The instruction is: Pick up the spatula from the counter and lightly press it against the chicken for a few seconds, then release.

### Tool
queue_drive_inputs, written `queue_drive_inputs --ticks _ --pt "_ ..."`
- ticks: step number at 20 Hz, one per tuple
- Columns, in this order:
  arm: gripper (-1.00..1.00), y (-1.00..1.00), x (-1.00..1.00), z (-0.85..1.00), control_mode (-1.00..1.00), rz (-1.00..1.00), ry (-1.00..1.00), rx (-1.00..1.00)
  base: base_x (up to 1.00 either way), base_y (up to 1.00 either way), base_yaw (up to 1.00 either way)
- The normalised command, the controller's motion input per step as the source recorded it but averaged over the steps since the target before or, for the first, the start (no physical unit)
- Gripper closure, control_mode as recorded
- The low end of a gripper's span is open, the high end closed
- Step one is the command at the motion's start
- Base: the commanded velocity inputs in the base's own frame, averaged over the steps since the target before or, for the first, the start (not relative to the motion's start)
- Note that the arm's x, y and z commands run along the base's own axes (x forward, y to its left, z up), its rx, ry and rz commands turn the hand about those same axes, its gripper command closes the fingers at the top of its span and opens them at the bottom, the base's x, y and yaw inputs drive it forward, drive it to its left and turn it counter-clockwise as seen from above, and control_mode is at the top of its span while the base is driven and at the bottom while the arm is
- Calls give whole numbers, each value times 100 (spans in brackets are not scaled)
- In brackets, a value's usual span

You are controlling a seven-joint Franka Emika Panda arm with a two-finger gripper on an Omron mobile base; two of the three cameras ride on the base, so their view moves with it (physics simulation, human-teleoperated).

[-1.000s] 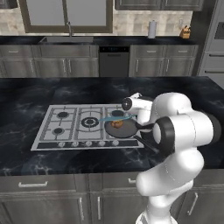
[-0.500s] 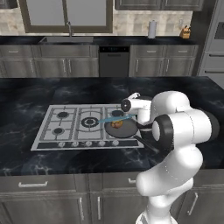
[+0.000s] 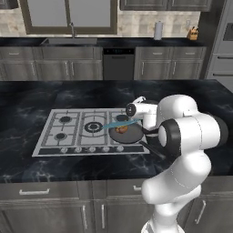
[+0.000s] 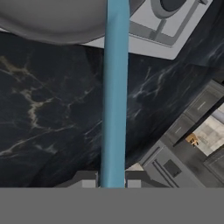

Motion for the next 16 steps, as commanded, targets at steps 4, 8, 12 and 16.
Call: queue_drive_inputs --ticks 4,8,12,16 --pt "100 0 0 0 -100 0 0 0 0 0 0" --pt "100 0 0 0 -100 0 0 0 0 0 0" --pt "100 0 0 0 -100 0 0 0 0 0 0" --pt "100 0 0 0 -100 0 0 0 0 0 0"
